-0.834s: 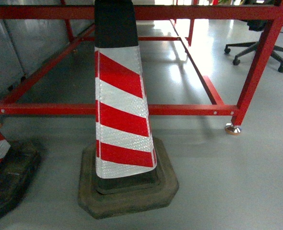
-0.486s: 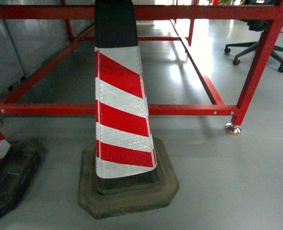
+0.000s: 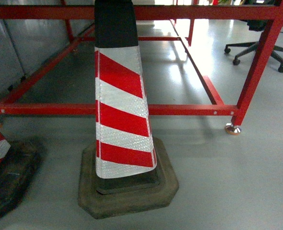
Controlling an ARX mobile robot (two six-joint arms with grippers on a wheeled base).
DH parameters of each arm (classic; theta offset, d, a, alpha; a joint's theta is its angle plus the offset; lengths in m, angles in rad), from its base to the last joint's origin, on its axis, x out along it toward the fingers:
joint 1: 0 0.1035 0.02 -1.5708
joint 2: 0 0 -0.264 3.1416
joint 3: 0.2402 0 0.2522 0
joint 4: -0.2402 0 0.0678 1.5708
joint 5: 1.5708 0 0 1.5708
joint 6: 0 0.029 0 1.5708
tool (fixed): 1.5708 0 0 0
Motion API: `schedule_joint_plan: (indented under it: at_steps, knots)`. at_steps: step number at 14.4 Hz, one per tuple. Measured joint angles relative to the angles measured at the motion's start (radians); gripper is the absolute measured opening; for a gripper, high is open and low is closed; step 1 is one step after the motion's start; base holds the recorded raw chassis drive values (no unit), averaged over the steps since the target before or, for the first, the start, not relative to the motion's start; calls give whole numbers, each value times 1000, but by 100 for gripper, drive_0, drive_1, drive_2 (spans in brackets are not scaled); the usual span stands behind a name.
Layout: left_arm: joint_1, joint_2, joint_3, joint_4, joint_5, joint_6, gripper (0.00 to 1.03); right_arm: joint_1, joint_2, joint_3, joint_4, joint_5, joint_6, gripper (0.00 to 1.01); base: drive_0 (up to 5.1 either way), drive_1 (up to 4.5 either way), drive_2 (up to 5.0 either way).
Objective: Pick blue part to blue bin on bottom shelf
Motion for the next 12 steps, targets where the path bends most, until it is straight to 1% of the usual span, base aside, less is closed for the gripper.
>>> schedule_joint_plan:
  at_steps: [12]
  knots:
    - [0, 0, 0, 0, 0, 0, 98, 0, 0, 0, 0, 0, 0, 98, 0, 0, 0]
